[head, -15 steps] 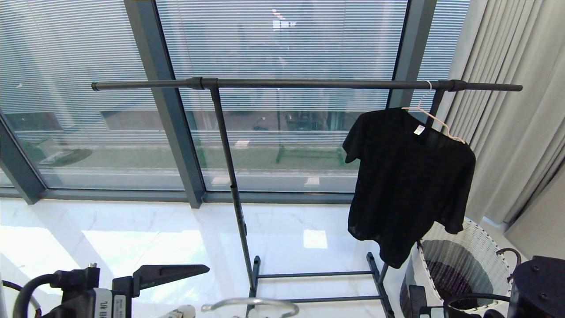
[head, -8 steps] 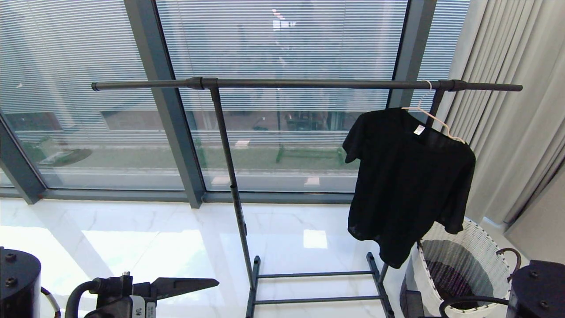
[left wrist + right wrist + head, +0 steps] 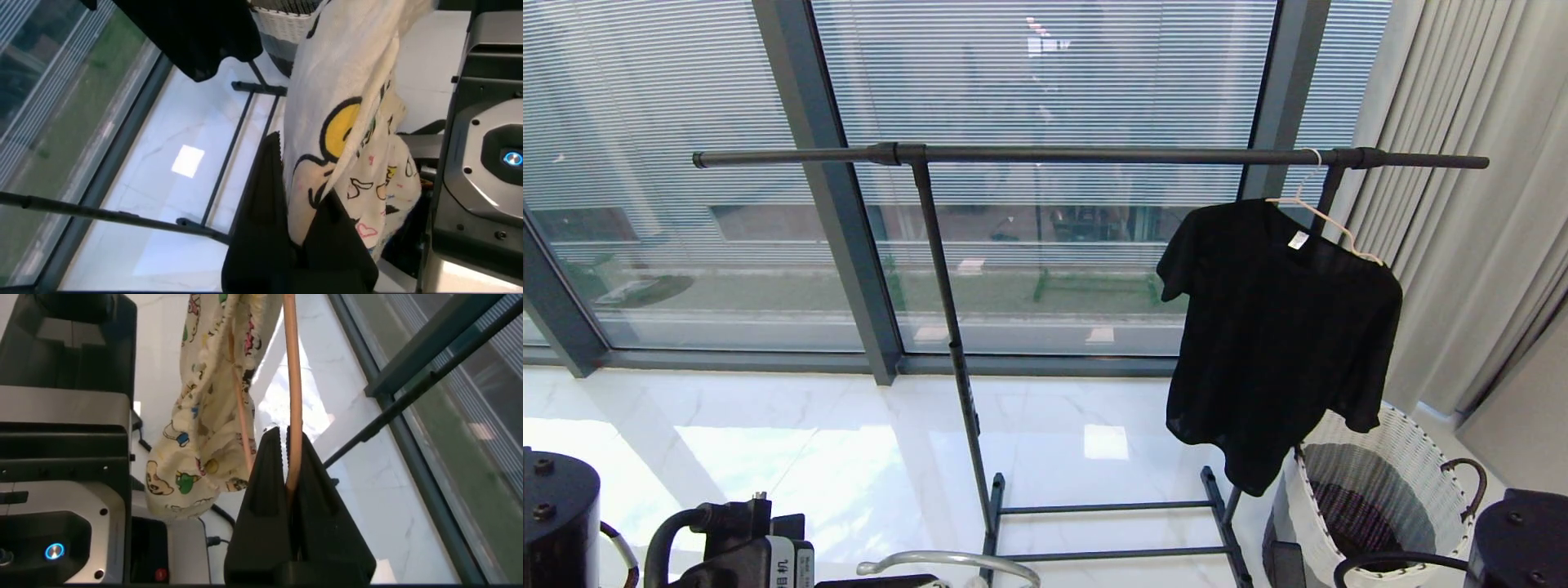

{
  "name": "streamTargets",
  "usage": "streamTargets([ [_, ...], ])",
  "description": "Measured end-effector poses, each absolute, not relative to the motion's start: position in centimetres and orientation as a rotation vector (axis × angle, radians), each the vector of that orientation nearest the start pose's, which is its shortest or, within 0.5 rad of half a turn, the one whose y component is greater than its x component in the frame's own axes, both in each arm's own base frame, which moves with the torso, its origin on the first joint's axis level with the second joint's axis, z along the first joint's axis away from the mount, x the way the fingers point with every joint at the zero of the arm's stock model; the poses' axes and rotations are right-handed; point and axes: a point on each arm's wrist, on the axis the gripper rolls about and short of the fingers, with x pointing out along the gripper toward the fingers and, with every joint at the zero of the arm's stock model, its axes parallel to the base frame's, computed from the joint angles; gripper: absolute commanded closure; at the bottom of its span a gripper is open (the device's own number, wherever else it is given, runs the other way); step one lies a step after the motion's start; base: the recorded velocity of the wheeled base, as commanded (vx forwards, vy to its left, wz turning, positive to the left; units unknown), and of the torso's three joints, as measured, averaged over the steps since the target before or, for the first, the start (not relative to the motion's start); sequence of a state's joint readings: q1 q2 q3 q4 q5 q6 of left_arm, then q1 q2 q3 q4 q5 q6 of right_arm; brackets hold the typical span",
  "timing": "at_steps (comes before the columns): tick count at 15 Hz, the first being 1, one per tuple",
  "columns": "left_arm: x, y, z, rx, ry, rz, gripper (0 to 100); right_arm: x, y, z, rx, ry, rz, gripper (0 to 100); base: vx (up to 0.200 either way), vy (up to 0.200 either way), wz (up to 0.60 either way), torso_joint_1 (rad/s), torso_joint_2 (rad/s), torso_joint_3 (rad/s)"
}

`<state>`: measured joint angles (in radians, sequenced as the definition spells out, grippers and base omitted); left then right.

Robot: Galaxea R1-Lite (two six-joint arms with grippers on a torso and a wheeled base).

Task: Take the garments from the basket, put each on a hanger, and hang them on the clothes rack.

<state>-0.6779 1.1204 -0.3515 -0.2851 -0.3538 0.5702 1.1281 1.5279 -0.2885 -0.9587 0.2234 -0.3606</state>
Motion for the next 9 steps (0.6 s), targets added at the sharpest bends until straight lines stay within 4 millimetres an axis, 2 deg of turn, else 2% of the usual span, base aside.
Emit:
streamTargets([
  [1,10.2,-9.2,15.6,0.588,0.197,-1.129,100,8.7,19.5,13.1,-0.447,0.023,1.364,0,0.000,0.000,0.00,0.000,0.00,0.000],
  [9,9.8,-8.8,15.3,0.589,0.200,-1.115,100,9.7,18.6,13.1,-0.472,0.042,1.189,0,0.000,0.000,0.00,0.000,0.00,0.000],
])
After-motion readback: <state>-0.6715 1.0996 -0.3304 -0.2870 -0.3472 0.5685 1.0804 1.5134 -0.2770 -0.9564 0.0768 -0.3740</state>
